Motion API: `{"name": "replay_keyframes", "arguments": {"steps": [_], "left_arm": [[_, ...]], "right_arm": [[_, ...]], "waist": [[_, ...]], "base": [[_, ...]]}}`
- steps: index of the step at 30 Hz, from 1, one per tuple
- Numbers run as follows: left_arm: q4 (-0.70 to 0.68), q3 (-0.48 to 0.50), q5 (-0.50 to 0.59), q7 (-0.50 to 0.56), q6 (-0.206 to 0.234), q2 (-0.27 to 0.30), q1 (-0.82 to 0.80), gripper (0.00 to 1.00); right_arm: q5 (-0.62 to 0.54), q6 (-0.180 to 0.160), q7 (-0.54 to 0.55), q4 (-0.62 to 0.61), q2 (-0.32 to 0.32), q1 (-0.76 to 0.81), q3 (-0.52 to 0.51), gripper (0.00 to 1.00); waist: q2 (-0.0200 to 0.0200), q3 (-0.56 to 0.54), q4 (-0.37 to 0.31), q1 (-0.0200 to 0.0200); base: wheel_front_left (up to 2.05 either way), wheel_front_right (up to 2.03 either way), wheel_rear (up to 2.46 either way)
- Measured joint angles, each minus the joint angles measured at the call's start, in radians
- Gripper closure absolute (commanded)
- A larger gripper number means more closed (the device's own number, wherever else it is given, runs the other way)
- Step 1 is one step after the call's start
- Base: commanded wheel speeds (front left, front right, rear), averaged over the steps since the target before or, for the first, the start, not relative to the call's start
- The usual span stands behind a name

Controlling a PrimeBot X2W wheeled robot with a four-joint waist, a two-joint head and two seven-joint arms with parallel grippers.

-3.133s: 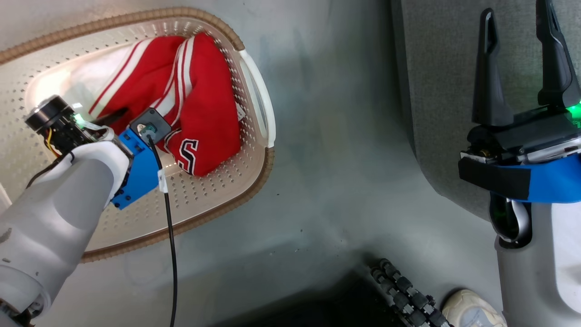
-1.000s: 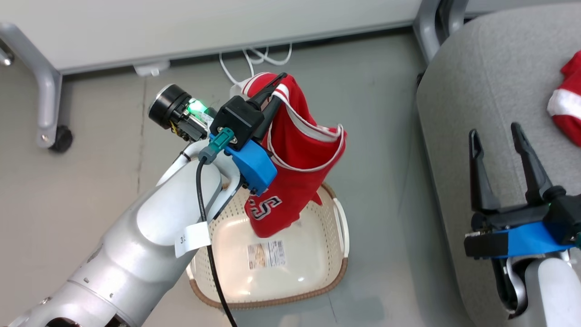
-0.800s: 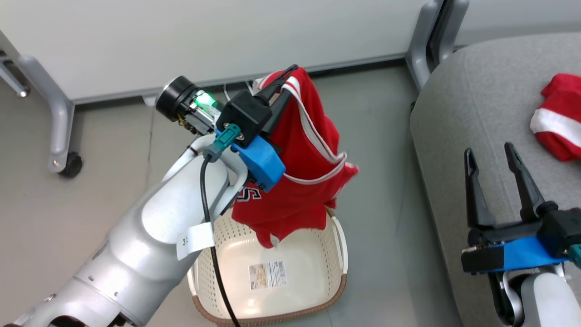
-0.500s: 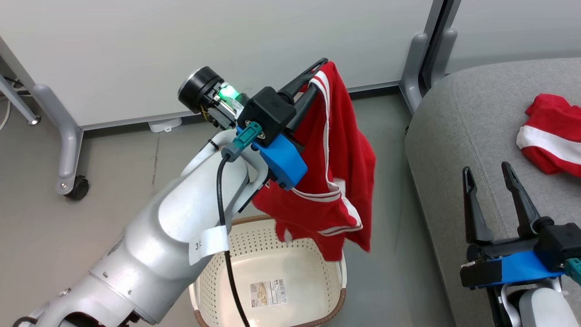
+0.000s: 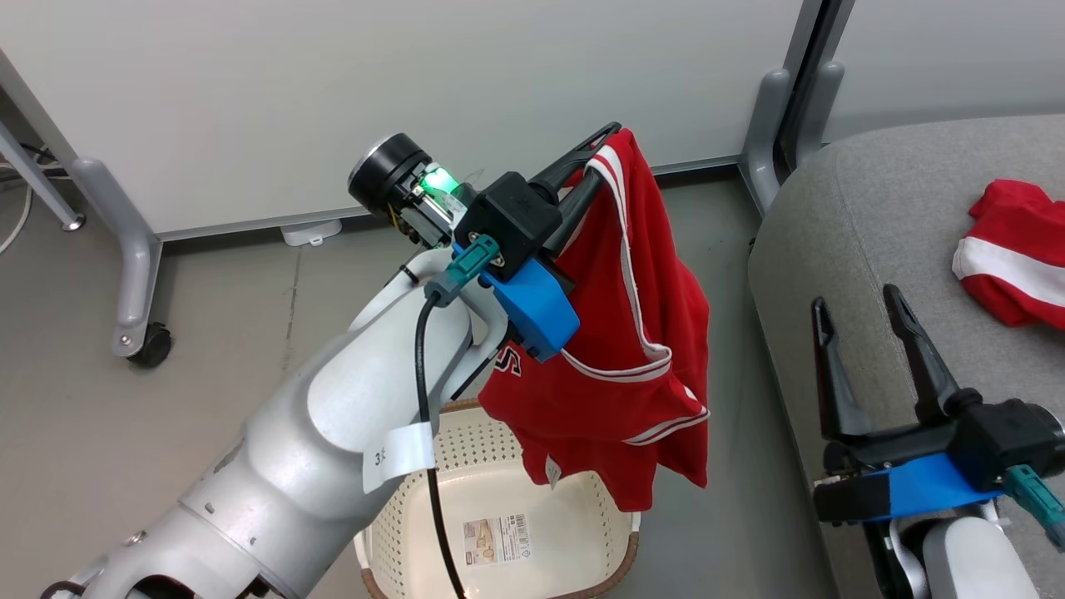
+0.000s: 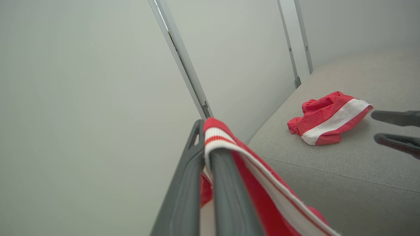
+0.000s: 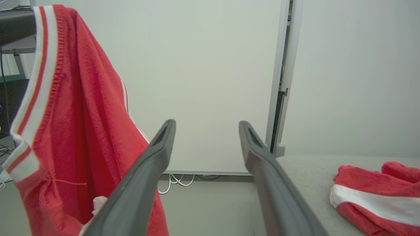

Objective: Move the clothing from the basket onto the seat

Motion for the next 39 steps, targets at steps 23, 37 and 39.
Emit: {"name": "replay_keyframes", "arguments": {"steps": [23, 37, 39], "left_arm": [[-0.009, -0.005, 0.013, 0.0, -0.003, -0.039, -0.009, 1.0], [-0.022, -0.007, 0.021, 0.0, -0.011, -0.061, -0.024, 1.0], [-0.022, -0.005, 0.021, 0.0, -0.011, -0.063, -0.024, 1.0]], "right_arm": [[0.016, 0.0, 0.0, 0.161, 0.003, -0.301, 0.328, 0.0], [-0.019, 0.0, 0.0, 0.444, 0.011, -0.431, 0.356, 1.0], [-0.017, 0.0, 0.0, 0.45, 0.012, -0.438, 0.356, 1.0]], "waist": [[0.0, 0.057, 0.033, 0.0002], [0.0, 0.09, 0.063, 0.0002], [0.0, 0.09, 0.063, 0.0002]], "base": [[0.0, 0.0, 0.0], [0.0, 0.0, 0.0], [0.0, 0.0, 0.0]]}}
